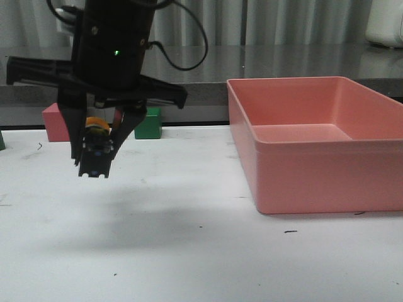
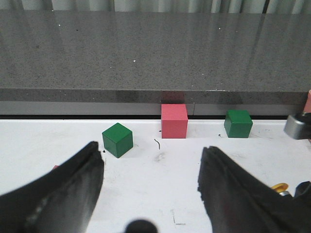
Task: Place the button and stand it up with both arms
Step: 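Lift the button out of the bin and carry it toward the left gripper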
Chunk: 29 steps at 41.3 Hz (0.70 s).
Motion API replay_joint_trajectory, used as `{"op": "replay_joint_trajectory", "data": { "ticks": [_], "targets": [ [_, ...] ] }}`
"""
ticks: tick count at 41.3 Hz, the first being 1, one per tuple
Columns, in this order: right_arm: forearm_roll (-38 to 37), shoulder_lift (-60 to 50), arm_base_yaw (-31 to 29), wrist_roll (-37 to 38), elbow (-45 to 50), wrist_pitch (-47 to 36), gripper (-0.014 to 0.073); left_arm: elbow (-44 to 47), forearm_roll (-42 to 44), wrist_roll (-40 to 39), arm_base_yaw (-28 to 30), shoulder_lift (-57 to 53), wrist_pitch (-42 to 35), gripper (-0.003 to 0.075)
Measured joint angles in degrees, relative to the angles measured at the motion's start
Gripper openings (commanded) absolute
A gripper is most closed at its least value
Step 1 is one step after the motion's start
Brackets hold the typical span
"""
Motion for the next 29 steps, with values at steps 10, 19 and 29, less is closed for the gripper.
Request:
{"op": "replay_joint_trajectory", "data": {
  "ticks": [10, 19, 29],
  "targets": [
    [-6.33, 8.76, 0.28, 7.45, -7.93, 4.23, 0.0258, 0.00, 0.00, 0.00, 0.00, 0.00, 0.00, 0.0417],
    [-9.10, 10.97, 0.16, 10.61, -10.39, 4.24, 0.0258, 0.00, 0.00, 0.00, 0.00, 0.00, 0.00, 0.0417],
    [-9.10, 12.13, -0.85, 11.84, -10.49, 3.89, 0.0258, 0.00, 0.00, 0.00, 0.00, 0.00, 0.00, 0.0417]
  ]
}}
